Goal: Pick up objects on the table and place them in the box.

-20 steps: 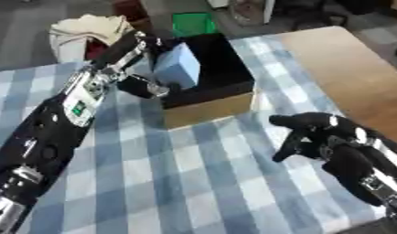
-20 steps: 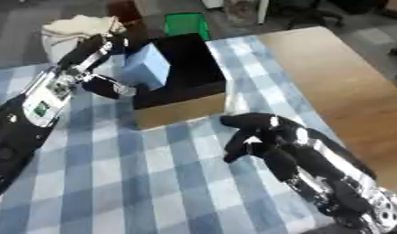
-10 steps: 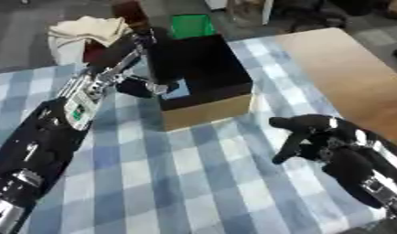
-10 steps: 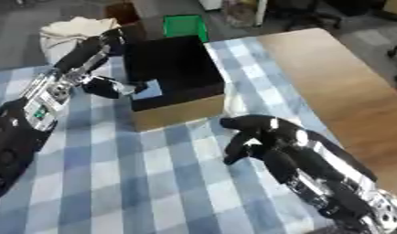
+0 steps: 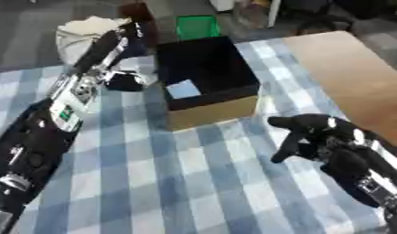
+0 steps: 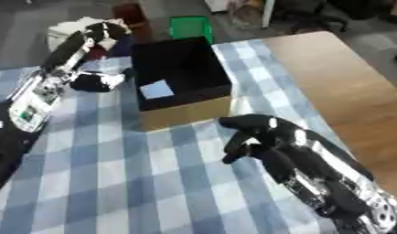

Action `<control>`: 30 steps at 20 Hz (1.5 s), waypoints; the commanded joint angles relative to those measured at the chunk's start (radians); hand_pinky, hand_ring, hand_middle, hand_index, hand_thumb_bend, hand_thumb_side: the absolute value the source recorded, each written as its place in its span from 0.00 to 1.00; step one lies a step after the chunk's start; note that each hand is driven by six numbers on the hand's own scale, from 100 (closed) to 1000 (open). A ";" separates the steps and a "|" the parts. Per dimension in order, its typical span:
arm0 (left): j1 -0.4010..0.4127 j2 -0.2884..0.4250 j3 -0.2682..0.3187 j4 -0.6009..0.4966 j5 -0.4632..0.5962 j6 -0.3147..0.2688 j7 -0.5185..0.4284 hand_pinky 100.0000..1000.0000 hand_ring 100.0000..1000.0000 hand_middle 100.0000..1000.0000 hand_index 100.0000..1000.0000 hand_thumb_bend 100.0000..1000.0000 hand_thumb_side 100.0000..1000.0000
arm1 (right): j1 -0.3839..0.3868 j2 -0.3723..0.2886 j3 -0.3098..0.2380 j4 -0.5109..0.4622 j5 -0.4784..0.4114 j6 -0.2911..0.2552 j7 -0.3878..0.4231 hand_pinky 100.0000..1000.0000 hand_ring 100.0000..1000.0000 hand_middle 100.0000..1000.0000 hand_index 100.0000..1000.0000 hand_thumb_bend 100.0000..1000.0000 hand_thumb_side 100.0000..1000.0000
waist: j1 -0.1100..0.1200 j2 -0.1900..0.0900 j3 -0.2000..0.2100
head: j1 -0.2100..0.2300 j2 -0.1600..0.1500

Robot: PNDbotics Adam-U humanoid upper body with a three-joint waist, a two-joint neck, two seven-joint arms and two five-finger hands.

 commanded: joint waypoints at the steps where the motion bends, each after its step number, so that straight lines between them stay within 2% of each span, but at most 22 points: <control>1: 0.021 0.096 0.003 -0.131 0.177 0.040 -0.065 0.90 0.72 0.73 0.77 0.24 0.53 | 0.001 -0.032 -0.022 -0.022 0.009 -0.015 -0.012 0.69 1.00 0.62 0.88 0.00 0.49 | -0.006 -0.023 0.014 | -0.013 0.007; 7: 0.174 0.202 0.060 -0.394 0.418 0.141 -0.154 0.91 0.70 0.71 0.75 0.19 0.60 | 0.029 -0.045 -0.052 -0.022 0.025 -0.032 -0.045 0.68 1.00 0.62 0.88 0.00 0.48 | -0.012 -0.031 0.066 | -0.030 0.020; 12: 0.324 0.223 0.124 -0.588 0.536 0.204 -0.163 0.91 0.68 0.68 0.74 0.17 0.63 | 0.051 -0.053 -0.078 -0.022 0.034 -0.045 -0.075 0.68 1.00 0.62 0.88 0.00 0.47 | -0.020 -0.041 0.112 | -0.022 0.041; 16: 0.441 0.177 0.164 -0.708 0.575 0.247 -0.166 0.93 0.67 0.67 0.73 0.15 0.68 | 0.067 -0.056 -0.100 -0.022 0.040 -0.054 -0.101 0.68 1.00 0.61 0.88 0.00 0.47 | -0.026 -0.047 0.153 | -0.010 0.070; 21: 0.569 0.095 0.195 -0.810 0.590 0.287 -0.180 0.94 0.66 0.65 0.71 0.12 0.74 | 0.081 -0.052 -0.127 -0.022 0.047 -0.060 -0.135 0.68 1.00 0.61 0.88 0.00 0.47 | -0.033 -0.047 0.181 | 0.001 0.102; 26: 0.650 0.010 0.201 -0.865 0.616 0.296 -0.225 0.96 0.66 0.64 0.70 0.10 0.78 | 0.093 -0.045 -0.154 -0.022 0.053 -0.068 -0.168 0.68 1.00 0.61 0.89 0.00 0.47 | -0.042 -0.045 0.196 | 0.007 0.132; 27: 0.662 -0.007 0.200 -0.866 0.620 0.297 -0.242 0.97 0.66 0.64 0.70 0.09 0.82 | 0.095 -0.043 -0.159 -0.022 0.054 -0.068 -0.174 0.68 1.00 0.61 0.89 0.00 0.47 | -0.043 -0.044 0.198 | 0.009 0.137; 28: 0.671 -0.025 0.199 -0.862 0.622 0.301 -0.260 0.97 0.66 0.64 0.70 0.09 0.82 | 0.096 -0.042 -0.163 -0.022 0.056 -0.069 -0.180 0.68 1.00 0.62 0.89 0.00 0.50 | -0.044 -0.044 0.200 | 0.010 0.141; 30: 0.679 -0.061 0.201 -0.852 0.625 0.310 -0.287 0.98 0.66 0.64 0.70 0.09 0.83 | 0.102 -0.036 -0.172 -0.022 0.059 -0.069 -0.193 0.68 1.00 0.61 0.89 0.00 0.48 | -0.048 -0.042 0.205 | 0.006 0.149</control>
